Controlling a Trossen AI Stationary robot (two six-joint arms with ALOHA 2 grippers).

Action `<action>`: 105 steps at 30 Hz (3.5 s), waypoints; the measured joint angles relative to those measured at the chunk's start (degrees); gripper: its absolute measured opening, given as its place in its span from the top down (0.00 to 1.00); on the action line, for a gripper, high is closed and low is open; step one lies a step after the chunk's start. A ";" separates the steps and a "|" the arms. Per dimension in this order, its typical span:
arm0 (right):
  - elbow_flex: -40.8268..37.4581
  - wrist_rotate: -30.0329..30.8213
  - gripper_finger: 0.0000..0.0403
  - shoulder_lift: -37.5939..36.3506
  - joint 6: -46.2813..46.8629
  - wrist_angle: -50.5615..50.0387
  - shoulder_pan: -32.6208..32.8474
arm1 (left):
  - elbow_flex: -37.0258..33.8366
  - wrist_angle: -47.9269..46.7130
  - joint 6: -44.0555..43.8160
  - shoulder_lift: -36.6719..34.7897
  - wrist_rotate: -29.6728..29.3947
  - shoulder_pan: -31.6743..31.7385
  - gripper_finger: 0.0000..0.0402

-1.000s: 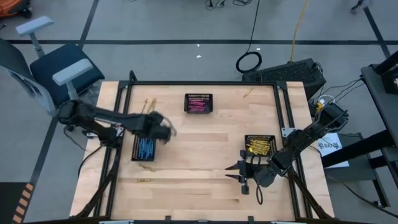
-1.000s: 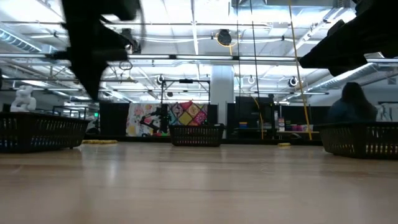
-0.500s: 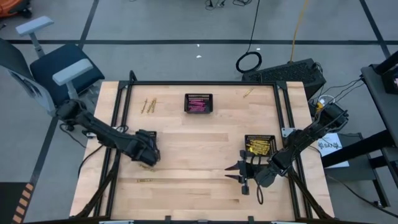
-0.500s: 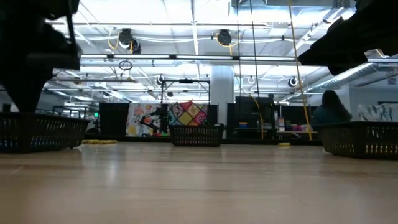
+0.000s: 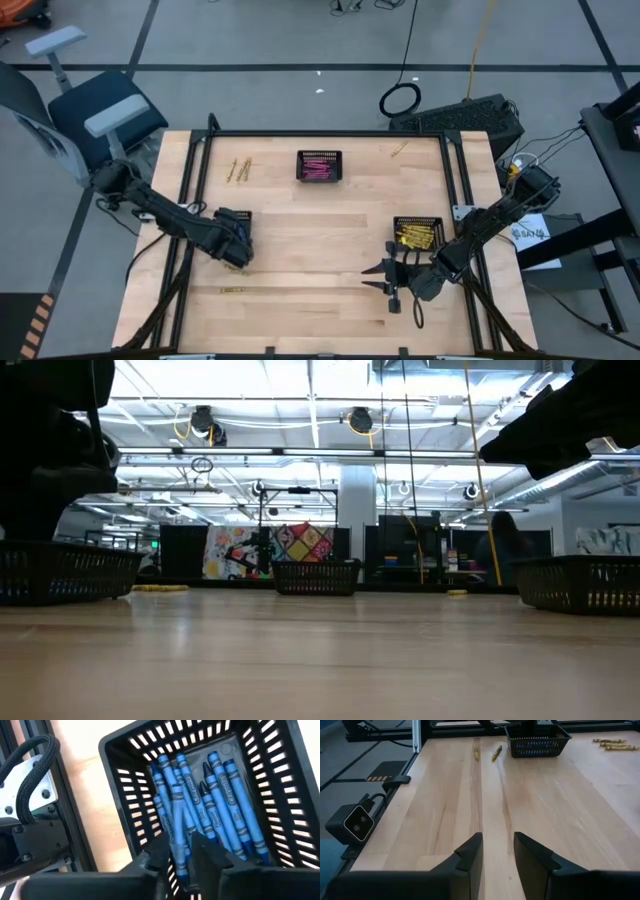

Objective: Sort crayons
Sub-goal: Put the yellow crayon into the bottom right black bin

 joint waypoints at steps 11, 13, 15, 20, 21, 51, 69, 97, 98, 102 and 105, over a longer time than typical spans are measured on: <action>0.00 -0.02 0.76 0.00 0.53 0.06 0.00 | 5.60 2.05 0.00 -0.09 -0.92 -5.09 0.65; 0.00 -0.02 0.76 0.00 0.55 0.10 0.00 | 8.38 6.26 -0.93 -0.13 -1.30 -9.13 0.65; 0.00 0.00 0.76 0.00 0.45 0.15 0.00 | 10.85 11.32 -1.51 -0.11 -3.06 -14.13 0.65; 0.00 0.11 0.76 0.00 0.13 0.17 -0.04 | 12.20 25.38 -1.56 0.21 -8.27 -26.14 0.65; 0.00 0.11 0.76 0.00 0.10 0.16 -0.04 | 12.22 27.12 -1.52 0.71 -8.48 -28.14 0.65; 0.00 0.20 0.76 0.00 -0.76 0.34 -0.07 | 4.30 21.97 16.38 13.03 -10.71 -38.49 0.66; 0.00 -0.12 0.76 0.00 0.10 -0.12 -0.03 | -2.97 35.15 16.62 12.76 -14.51 -40.13 0.90; 0.04 1.04 0.58 12.63 -24.17 42.23 2.46 | -1.02 120.63 99.97 22.11 -20.92 -9.81 1.00; 0.04 2.06 0.56 12.63 -24.59 43.32 2.43 | -0.11 122.32 101.84 23.43 -19.90 -9.07 1.00; 0.55 2.77 0.53 12.66 -23.95 43.55 1.61 | 4.84 124.36 107.78 27.62 -16.53 -7.29 1.00; 1.66 -1.00 0.53 12.76 -23.52 42.42 0.69 | 8.33 123.91 110.22 30.18 -14.91 -6.29 1.00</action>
